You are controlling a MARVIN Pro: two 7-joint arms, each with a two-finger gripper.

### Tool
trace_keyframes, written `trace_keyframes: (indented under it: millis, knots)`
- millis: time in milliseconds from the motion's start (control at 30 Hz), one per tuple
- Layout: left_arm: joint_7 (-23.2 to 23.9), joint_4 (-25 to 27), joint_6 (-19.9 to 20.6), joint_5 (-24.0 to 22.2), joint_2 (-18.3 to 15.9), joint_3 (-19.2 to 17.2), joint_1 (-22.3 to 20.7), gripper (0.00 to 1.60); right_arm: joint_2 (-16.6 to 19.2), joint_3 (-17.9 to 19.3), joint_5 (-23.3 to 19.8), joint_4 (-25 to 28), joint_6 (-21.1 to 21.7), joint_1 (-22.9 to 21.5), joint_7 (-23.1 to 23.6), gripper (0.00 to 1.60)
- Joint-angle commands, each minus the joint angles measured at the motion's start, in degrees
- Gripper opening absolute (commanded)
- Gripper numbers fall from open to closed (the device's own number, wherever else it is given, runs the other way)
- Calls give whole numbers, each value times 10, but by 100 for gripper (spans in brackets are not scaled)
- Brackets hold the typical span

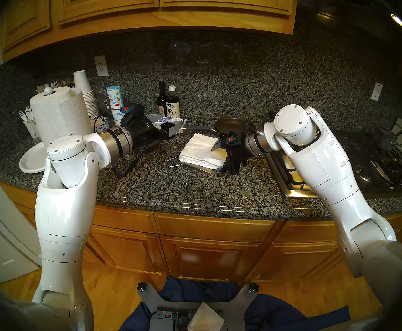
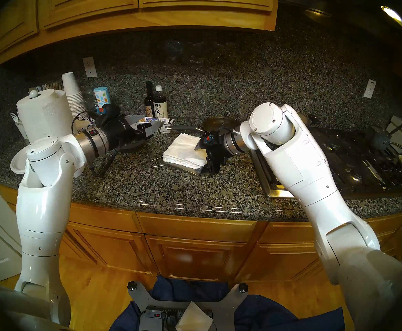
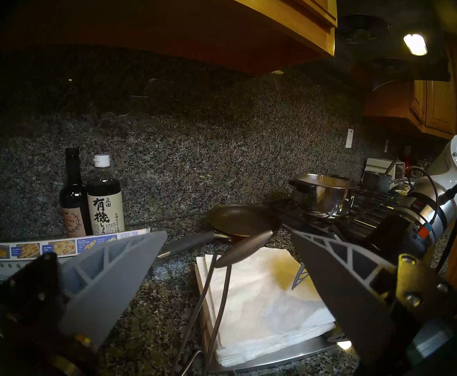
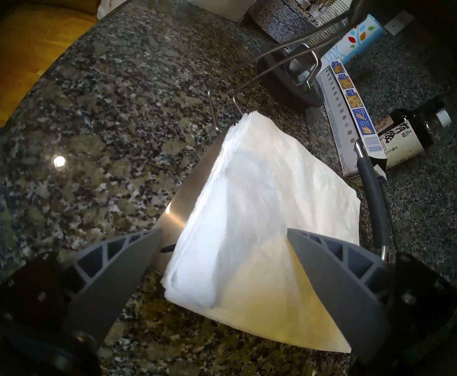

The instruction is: Take napkin out of napkin holder

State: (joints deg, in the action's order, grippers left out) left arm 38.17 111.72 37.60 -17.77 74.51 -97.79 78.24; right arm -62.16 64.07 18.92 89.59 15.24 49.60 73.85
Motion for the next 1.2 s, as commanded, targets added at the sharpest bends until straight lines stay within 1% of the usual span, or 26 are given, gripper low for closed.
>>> trace_keyframes:
  millis: [0, 300, 433, 533, 633, 700, 733, 833, 867, 967, 1000, 1067, 1100, 1133, 1167]
  knots:
    - [-1, 11, -9, 1, -3, -6, -15, 160, -2, 0, 13, 0, -5, -24, -9, 159]
    - [0, 10, -11, -1, -3, -8, -14, 160, -3, -12, 44, 2, -14, -24, -21, 157]
    - [1, 10, -13, -1, -3, -9, -14, 160, -2, -15, 53, 0, -17, -25, -23, 151]
    - [1, 10, -13, -2, -3, -10, -14, 160, -2, -16, 55, -1, -18, -25, -23, 144]
    - [2, 10, -14, -2, -3, -10, -14, 160, -1, -16, 55, 0, -19, -24, -22, 132]
    - [2, 11, -14, -2, -3, -11, -14, 160, -1, -16, 55, 0, -19, -23, -21, 131]
    - [2, 13, -14, -3, -3, -11, -13, 160, 0, -17, 55, -1, -19, -23, -19, 126]
    - [2, 15, -14, -3, -3, -12, -13, 160, 0, -18, 55, -4, -19, -23, -18, 125]
    - [2, 15, -14, -3, -3, -12, -12, 160, 0, -19, 56, -5, -20, -23, -18, 121]
    - [2, 16, -13, -4, -3, -12, -12, 160, 0, -20, 56, -6, -19, -23, -17, 119]
    - [2, 17, -13, -4, -3, -13, -12, 160, 0, -22, 57, -9, -20, -24, -17, 114]
    - [2, 18, -13, -4, -3, -13, -12, 160, 0, -23, 58, -10, -20, -24, -17, 112]
    - [2, 19, -12, -4, -3, -14, -11, 160, 0, -25, 60, -11, -20, -26, -16, 98]
    - [2, 19, -12, -4, -3, -15, -11, 160, 0, -26, 60, -11, -20, -27, -16, 92]
    - [2, 19, -12, -4, -3, -15, -11, 160, 0, -26, 60, -11, -20, -27, -16, 92]
